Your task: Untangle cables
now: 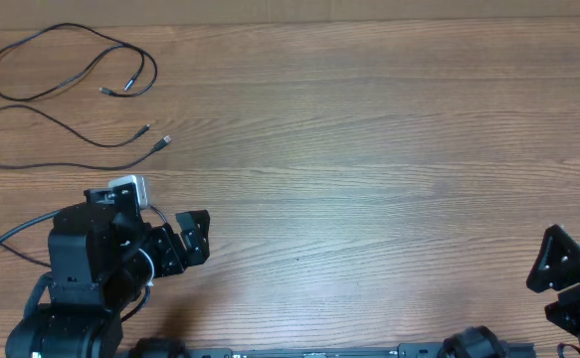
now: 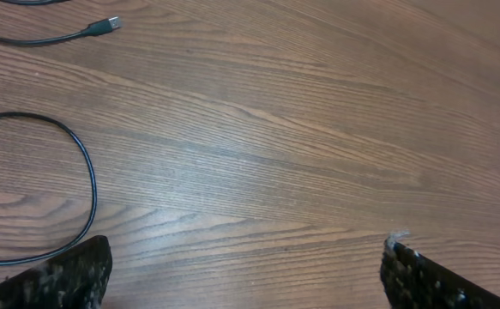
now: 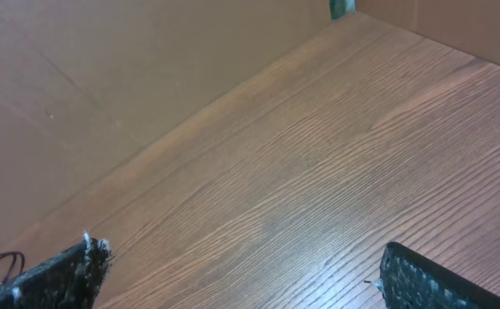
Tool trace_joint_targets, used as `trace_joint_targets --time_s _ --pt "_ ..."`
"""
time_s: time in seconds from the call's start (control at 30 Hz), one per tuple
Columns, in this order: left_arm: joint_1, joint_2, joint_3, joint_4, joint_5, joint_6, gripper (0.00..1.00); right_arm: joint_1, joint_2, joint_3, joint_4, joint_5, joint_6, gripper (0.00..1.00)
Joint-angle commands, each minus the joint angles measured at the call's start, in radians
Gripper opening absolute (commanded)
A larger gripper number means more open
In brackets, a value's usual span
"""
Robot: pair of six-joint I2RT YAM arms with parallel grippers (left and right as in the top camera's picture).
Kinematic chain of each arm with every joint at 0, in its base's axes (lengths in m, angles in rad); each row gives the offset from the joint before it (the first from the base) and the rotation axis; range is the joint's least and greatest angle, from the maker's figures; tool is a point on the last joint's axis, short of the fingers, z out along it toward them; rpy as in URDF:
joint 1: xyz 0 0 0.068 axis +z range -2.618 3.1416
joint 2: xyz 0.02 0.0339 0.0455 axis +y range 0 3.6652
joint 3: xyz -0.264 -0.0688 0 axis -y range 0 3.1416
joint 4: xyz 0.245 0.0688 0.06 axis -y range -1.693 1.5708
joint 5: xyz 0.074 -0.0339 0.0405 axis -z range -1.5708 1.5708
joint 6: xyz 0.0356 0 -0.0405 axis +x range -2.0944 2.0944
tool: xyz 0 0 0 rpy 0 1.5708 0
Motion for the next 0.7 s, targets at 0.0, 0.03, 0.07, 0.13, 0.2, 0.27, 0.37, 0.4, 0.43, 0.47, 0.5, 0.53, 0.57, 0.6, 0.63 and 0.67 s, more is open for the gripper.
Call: trace_joint_targets --time_s 0.0,0.03,0.07,0.13,0.2,0.27,0.37,0.4,0.43,0.47,0.5,0.53,0.57,0.6,0.63,0.67 --pt "-0.006 -0.002 0.013 0.001 -0.005 -0.011 1.00 -0.001 -0.003 0.000 0.002 0.013 -0.008 1.00" --pt "-0.006 -0.002 0.013 0.001 -0.005 -0.011 1.00 -0.001 -0.003 0.000 0.001 0.013 -0.008 1.00" --pt "-0.006 -0.002 0.013 0.001 -0.005 -0.011 1.00 -0.001 -0.003 0.000 -0.006 0.013 -0.008 1.00" --pt "-0.006 -0.002 0.013 0.001 -0.005 -0.011 1.00 -0.001 -0.003 0.000 -0.038 0.013 -0.008 1.00" --pt "-0.006 -0.002 0.013 0.001 -0.005 -0.011 0.99 -0.007 -0.004 -0.001 -0.063 0.013 -0.008 1.00" --pt "-0.006 -0.002 0.013 0.001 -0.005 -0.011 0.99 -0.026 -0.004 -0.003 -0.072 0.013 -0.010 1.00" --pt "-0.006 -0.002 0.013 0.001 -0.005 -0.011 0.99 -0.063 -0.005 -0.022 -0.064 0.012 -0.016 1.00" --pt "-0.006 -0.002 0.013 0.001 -0.005 -0.011 0.99 -0.079 -0.005 -0.032 -0.055 0.011 -0.017 1.00" --pt "-0.006 -0.002 0.013 0.001 -0.005 -0.011 0.99 -0.093 -0.005 -0.039 -0.045 0.002 -0.029 1.00" --pt "-0.006 -0.002 0.013 0.001 -0.005 -0.011 0.99 -0.109 -0.005 -0.049 -0.026 -0.013 -0.053 1.00" --pt "-0.006 -0.002 0.013 0.001 -0.005 -0.011 1.00 -0.122 -0.005 -0.058 -0.006 -0.028 -0.081 1.00" --pt "-0.006 -0.002 0.013 0.001 -0.005 -0.011 0.99 -0.136 -0.006 -0.066 0.018 -0.045 -0.111 1.00" --pt "-0.006 -0.002 0.013 0.001 -0.005 -0.011 0.99 -0.155 -0.006 -0.079 0.054 -0.074 -0.156 1.00" --pt "-0.006 -0.002 0.013 0.001 -0.005 -0.011 1.00 -0.169 -0.006 -0.089 0.084 -0.099 -0.191 1.00" --pt "-0.006 -0.002 0.013 0.001 -0.005 -0.011 1.00 -0.188 -0.006 -0.105 0.126 -0.136 -0.241 1.00" --pt "-0.006 -0.002 0.013 0.001 -0.005 -0.011 1.00 -0.204 -0.006 -0.122 0.165 -0.173 -0.290 1.00"
